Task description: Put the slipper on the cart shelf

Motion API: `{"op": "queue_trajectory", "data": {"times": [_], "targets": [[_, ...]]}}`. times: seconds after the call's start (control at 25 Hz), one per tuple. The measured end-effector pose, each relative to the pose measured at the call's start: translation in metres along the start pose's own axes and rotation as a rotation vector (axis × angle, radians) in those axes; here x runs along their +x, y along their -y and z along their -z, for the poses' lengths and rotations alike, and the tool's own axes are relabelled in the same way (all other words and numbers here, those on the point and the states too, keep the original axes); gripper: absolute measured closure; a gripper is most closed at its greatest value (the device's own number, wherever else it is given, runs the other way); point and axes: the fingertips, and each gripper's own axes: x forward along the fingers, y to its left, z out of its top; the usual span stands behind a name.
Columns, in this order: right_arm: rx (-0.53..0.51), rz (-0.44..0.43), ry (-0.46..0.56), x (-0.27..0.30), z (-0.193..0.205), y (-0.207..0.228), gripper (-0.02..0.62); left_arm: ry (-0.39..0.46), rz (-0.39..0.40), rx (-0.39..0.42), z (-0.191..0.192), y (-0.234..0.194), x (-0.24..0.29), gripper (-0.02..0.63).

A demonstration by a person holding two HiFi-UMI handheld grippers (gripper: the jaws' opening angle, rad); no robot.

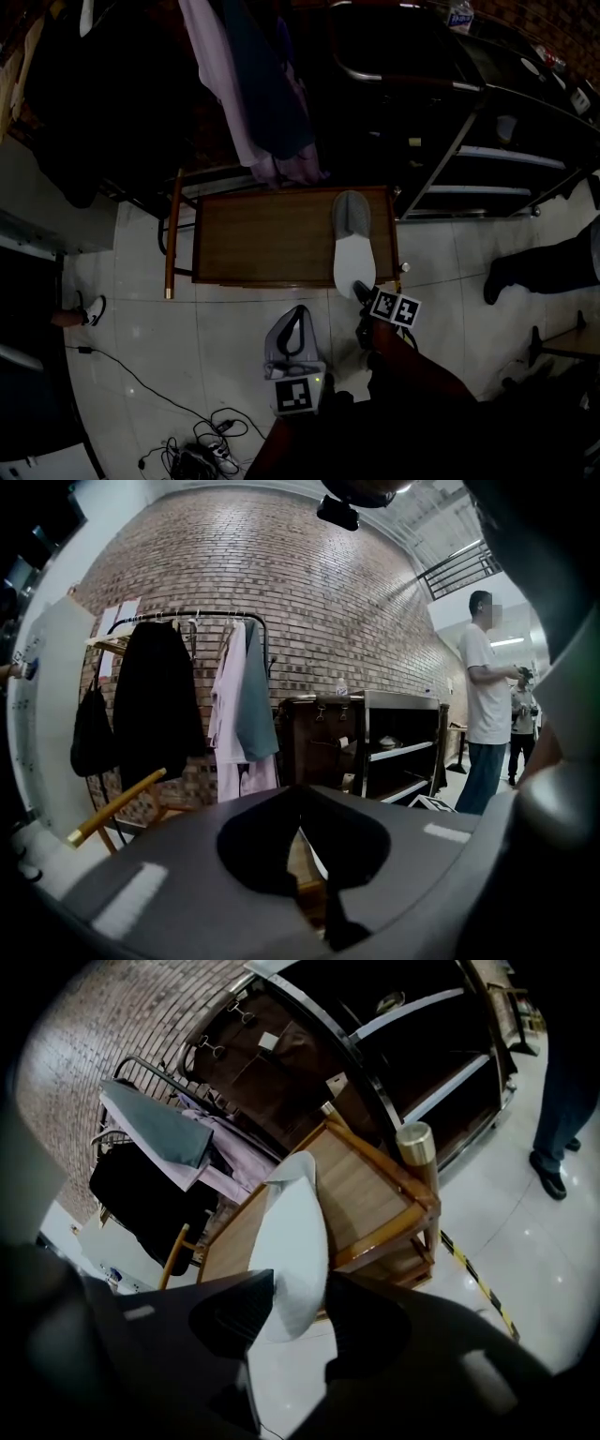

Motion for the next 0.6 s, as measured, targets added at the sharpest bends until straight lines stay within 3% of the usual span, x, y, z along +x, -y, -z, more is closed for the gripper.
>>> {"op": "queue_trajectory", "data": {"times": [0.32,0.6], "targets": [[0.019,-0.058,0.005,-0.002,-0.001,-0.013,0.519,-0.013,0.0,0.015,0.001,-0.005,-0.001,0.589],[-0.092,-0.07,0.042,-0.024,0.0,-0.034,0.554,-0.002,0.024,-0.019,-0.001,-0.004,0.002,0.589]]}}
